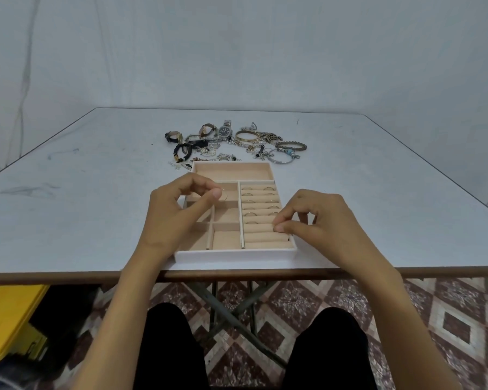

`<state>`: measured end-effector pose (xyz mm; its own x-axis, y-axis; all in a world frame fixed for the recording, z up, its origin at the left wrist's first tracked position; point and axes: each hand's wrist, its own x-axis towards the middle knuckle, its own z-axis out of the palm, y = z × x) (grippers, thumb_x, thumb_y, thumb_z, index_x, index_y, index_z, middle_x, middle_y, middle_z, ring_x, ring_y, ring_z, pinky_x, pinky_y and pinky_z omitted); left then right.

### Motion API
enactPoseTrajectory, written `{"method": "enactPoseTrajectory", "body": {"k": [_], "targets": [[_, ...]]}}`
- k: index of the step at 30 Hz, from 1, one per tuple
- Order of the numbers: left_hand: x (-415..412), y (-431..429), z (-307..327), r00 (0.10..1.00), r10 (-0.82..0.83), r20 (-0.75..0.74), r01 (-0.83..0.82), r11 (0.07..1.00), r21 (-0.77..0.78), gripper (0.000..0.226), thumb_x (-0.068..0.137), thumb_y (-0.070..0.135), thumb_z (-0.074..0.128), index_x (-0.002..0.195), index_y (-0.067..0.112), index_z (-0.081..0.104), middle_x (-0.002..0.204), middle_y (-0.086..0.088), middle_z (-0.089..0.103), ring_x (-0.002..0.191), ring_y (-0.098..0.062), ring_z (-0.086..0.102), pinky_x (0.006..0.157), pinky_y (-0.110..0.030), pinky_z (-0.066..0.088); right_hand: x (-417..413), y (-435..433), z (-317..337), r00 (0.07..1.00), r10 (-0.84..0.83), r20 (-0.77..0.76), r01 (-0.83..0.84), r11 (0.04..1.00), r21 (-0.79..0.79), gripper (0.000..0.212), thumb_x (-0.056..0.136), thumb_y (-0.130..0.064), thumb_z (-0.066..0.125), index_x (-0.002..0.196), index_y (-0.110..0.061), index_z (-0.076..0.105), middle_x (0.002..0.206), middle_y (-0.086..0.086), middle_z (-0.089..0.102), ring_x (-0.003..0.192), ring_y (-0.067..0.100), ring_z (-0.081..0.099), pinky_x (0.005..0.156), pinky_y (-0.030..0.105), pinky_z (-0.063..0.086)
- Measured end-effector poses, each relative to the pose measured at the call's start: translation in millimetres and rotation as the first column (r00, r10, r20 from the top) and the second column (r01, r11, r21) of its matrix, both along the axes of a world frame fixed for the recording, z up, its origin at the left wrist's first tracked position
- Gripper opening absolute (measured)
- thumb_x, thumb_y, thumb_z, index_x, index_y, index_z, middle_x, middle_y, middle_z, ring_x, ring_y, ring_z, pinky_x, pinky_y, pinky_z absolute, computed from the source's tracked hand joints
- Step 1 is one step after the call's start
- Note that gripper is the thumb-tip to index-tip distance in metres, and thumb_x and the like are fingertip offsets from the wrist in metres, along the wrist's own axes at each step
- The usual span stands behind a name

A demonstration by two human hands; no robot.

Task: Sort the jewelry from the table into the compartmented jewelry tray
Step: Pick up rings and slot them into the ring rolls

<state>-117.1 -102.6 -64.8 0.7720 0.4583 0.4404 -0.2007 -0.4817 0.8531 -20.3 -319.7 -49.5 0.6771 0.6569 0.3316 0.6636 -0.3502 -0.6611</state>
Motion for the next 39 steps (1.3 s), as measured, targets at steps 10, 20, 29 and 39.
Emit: {"method": "enactPoseTrajectory", "body": {"k": [10,20,29,39], "targets": [[0,0,0,1.0,-0.002,0.002,0.002,1.0,-0.002,0.003,0.084,0.018,0.071,0.085,0.016,0.071,0.08,0.005,0.07,0.079,-0.002,0.061,0.076,-0.008,0.043,0,-11,-9,0.999,0.004,0.044,-0.009,0.992,0.125,0.021,0.093,-0.013,0.059,0.094,-0.029,0.073,0.092,-0.016,0.067,0.083,0.008,0.06,0.059,0.018,0.042],[0,0,0,1.0,-0.005,-0.003,0.005,1.0,0.006,0.002,0.084,0.019,0.071,0.085,0.017,0.07,0.081,0.007,0.07,0.079,0.001,0.061,0.078,-0.009,0.044,-4,-11,-34,0.997,-0.01,0.078,-0.006,0.977,0.213,0.04,0.084,-0.005,0.044,0.087,-0.03,0.075,0.09,-0.009,0.059,0.08,0.015,0.057,0.06,0.027,0.039],[0,0,0,1.0,-0.005,0.0,0.005,1.0,0.008,0.002,0.084,0.017,0.071,0.085,0.015,0.071,0.081,0.006,0.07,0.078,0.001,0.061,0.076,-0.008,0.043,-5,-9,-38,0.997,-0.02,0.075,0.004,0.978,0.207,0.042,0.082,-0.003,0.042,0.09,-0.028,0.076,0.092,-0.008,0.059,0.089,0.012,0.058,0.063,0.027,0.042],[0,0,-1,1.0,-0.01,-0.005,0.01,1.0,0.004,0.001,0.084,0.018,0.071,0.085,0.017,0.071,0.081,0.008,0.07,0.077,0.002,0.06,0.075,-0.008,0.043,-9,-11,-36,0.986,-0.025,0.165,-0.009,0.979,0.202,0.044,0.083,-0.005,0.038,0.09,-0.026,0.076,0.102,-0.009,0.056,0.091,0.012,0.057,0.063,0.027,0.044]]}}
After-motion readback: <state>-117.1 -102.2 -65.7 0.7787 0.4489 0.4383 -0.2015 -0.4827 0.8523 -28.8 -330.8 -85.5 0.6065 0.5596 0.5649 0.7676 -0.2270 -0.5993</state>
